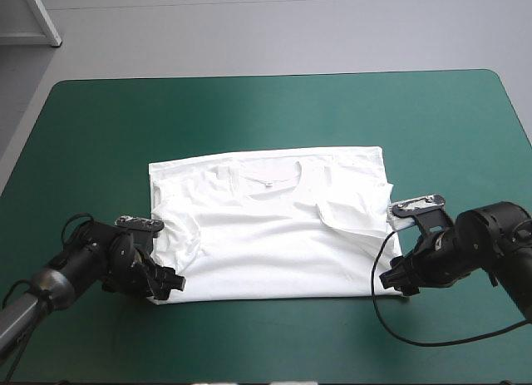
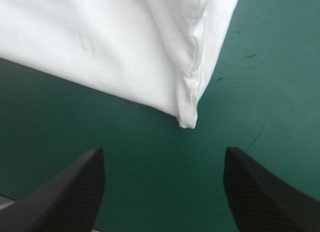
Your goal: Fold the cloth
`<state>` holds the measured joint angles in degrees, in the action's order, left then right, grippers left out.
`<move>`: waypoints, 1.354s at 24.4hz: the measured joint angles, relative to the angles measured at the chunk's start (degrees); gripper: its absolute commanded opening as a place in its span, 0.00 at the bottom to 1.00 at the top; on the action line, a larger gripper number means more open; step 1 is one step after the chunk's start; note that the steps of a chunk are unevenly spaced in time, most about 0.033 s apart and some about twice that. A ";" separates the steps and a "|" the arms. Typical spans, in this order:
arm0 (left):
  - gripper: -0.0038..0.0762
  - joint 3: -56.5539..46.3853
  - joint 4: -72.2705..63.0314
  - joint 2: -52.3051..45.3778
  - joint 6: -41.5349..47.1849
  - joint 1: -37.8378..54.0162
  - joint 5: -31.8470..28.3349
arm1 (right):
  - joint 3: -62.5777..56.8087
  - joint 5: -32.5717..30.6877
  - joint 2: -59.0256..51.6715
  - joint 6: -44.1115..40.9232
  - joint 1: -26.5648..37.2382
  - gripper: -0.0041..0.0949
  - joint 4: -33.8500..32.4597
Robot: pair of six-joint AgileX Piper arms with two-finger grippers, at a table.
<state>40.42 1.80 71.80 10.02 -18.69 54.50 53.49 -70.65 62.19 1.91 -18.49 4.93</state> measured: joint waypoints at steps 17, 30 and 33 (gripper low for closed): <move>0.04 1.17 -3.07 6.21 -0.63 0.00 -2.15 | 0.00 3.63 14.17 -0.04 0.00 0.68 -0.96; 0.04 1.17 -3.07 6.19 -2.11 0.05 -2.48 | -5.77 12.62 22.46 -0.76 0.10 0.19 -0.81; 0.04 1.17 -2.44 5.61 -2.02 0.05 -2.98 | -6.49 13.82 21.47 -0.21 0.17 0.03 -2.03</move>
<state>41.59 -0.64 77.41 7.99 -18.64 51.52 46.99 -56.82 83.66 1.71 -18.33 2.90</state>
